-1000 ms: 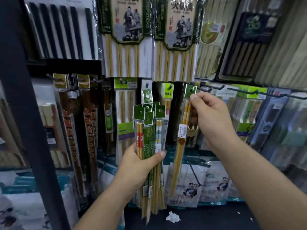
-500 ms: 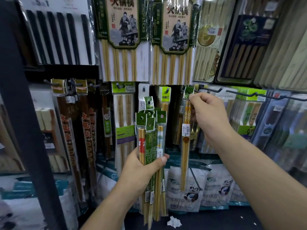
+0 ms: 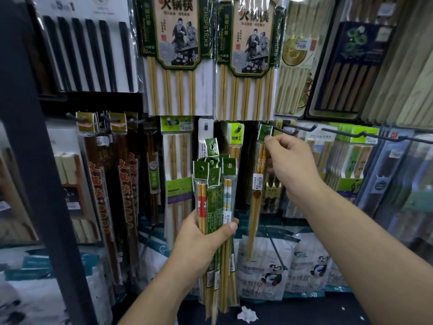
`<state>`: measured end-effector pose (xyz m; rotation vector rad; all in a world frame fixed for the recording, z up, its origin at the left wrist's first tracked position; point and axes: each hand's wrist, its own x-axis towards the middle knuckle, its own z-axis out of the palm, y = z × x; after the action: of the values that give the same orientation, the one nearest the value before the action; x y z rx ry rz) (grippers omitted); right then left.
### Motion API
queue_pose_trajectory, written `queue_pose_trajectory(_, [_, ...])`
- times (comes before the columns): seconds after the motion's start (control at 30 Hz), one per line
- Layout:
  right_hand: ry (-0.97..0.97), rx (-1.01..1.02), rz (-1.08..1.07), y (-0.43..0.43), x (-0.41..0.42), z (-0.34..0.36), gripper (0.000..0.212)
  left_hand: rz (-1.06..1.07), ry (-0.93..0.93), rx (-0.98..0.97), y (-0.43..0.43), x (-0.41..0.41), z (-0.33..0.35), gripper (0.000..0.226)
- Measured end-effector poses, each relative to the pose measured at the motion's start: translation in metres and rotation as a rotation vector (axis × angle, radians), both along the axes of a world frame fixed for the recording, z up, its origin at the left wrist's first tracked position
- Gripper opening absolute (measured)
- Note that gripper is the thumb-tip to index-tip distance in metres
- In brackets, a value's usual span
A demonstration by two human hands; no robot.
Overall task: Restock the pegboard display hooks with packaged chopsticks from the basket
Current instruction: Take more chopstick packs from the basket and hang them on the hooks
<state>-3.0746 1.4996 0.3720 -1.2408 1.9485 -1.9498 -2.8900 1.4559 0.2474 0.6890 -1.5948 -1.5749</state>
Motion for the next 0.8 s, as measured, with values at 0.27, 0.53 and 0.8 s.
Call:
queue_pose_trajectory(0.27, [0.034,-0.020,-0.124,0.012,0.008,-0.020,0.019,-0.034,0.052,-0.036,0.000,0.003,0.000,0.051])
queue_pose_trajectory(0.53, [0.160,0.091,0.260,0.035,0.044,-0.048,0.007,-0.038,0.089,-0.059,0.004,-0.001,-0.001,0.029])
queue_pose_trajectory(0.8, [0.055,0.082,0.274,0.034,0.042,-0.049,0.007,-0.072,0.115,-0.009,0.005,-0.003,-0.002,0.021])
